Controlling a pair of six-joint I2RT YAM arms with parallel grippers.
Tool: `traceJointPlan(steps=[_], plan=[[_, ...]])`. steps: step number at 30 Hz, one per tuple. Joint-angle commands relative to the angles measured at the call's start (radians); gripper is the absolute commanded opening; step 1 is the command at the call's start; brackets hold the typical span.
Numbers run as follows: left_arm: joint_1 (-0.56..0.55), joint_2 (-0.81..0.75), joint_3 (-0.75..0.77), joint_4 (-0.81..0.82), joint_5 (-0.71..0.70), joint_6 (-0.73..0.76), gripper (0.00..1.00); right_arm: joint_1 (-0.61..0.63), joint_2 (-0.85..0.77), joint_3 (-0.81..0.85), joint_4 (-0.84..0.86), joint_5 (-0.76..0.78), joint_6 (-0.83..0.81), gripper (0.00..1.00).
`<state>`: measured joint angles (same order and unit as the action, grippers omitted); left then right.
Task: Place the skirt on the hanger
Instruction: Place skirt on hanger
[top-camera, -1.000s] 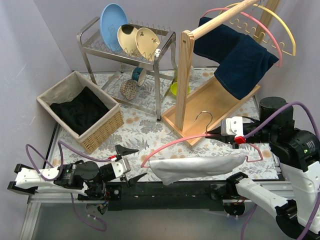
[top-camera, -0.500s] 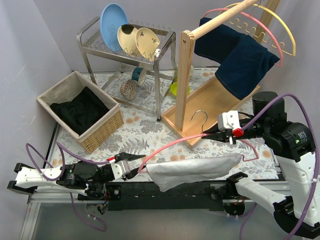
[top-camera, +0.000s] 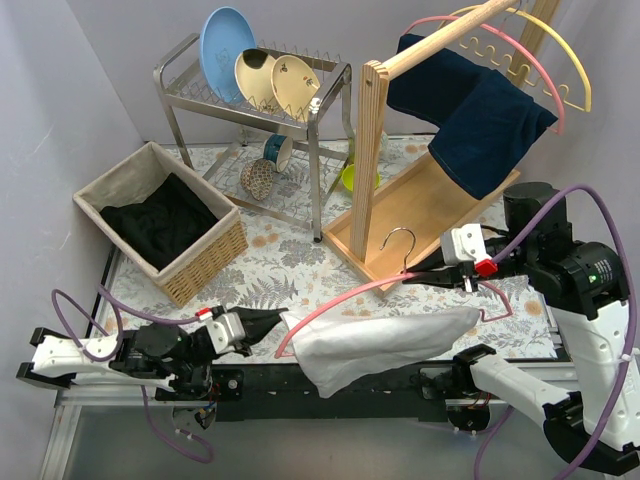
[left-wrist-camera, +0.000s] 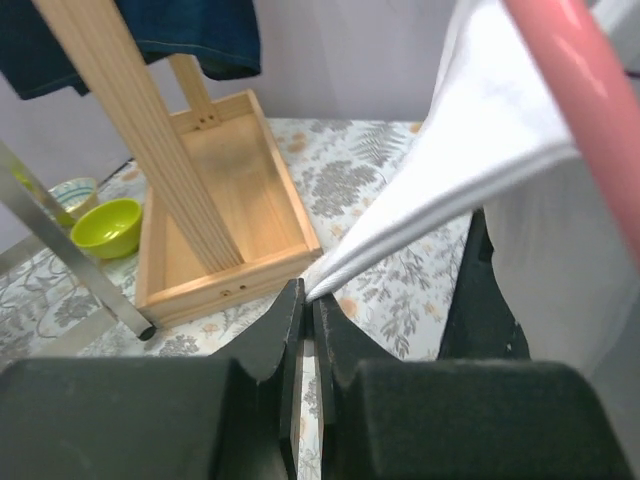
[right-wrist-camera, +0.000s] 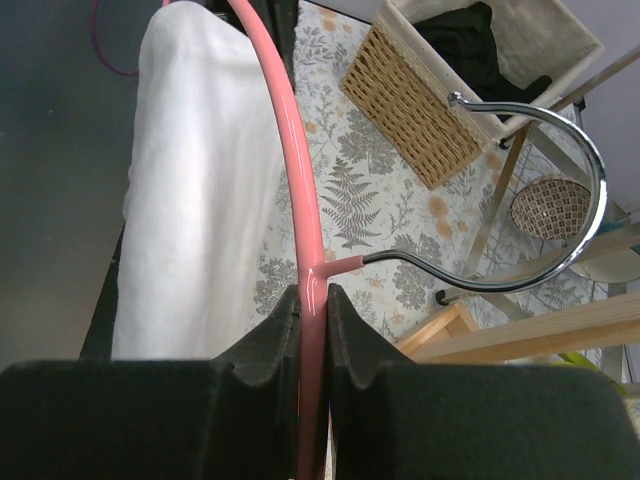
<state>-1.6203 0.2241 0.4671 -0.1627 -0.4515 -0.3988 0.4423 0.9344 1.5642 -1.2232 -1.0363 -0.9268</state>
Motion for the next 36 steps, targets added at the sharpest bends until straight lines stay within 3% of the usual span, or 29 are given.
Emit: traceJointPlan(steps=[1, 9, 15, 17, 21, 23, 25, 31, 34, 35, 36], plan=[[-0.003, -0.029, -0.001, 0.035, -0.165, 0.005, 0.00, -0.004, 0.007, 0.078, -0.079, -0.154, -0.086, 0.01], [0.008, 0.126, 0.022, 0.037, -0.375, -0.023, 0.00, -0.004, -0.017, 0.099, -0.085, -0.159, -0.081, 0.01], [0.094, 0.147, 0.019, 0.026, -0.383, -0.043, 0.00, -0.004, -0.035, 0.115, -0.085, -0.148, -0.073, 0.01], [0.144, 0.211, 0.019, 0.017, -0.317, -0.055, 0.00, -0.004, -0.039, 0.126, -0.085, -0.145, -0.067, 0.01], [0.469, 0.397, 0.031, 0.032, 0.010, -0.074, 0.00, -0.004, -0.048, 0.137, -0.078, -0.098, -0.050, 0.01], [0.522, 0.449, 0.039, 0.119, 0.143, -0.077, 0.00, -0.004, -0.057, 0.116, -0.036, -0.068, -0.003, 0.01], [0.534, 0.466, 0.057, 0.196, 0.151, -0.060, 0.00, -0.004, -0.078, 0.094, -0.010, -0.021, 0.025, 0.01], [0.534, 0.287, 0.053, 0.174, 0.160, -0.058, 0.34, -0.004, -0.108, 0.060, 0.039, 0.042, 0.083, 0.01], [0.534, 0.189, 0.091, 0.089, 0.131, -0.110, 0.41, -0.004, -0.108, 0.042, 0.085, 0.091, 0.128, 0.01], [0.534, 0.167, 0.105, 0.068, 0.120, -0.123, 0.58, -0.005, -0.106, 0.042, 0.094, 0.105, 0.141, 0.01], [0.534, 0.144, 0.122, 0.022, 0.079, -0.164, 0.82, -0.005, -0.106, 0.036, 0.126, 0.143, 0.176, 0.01]])
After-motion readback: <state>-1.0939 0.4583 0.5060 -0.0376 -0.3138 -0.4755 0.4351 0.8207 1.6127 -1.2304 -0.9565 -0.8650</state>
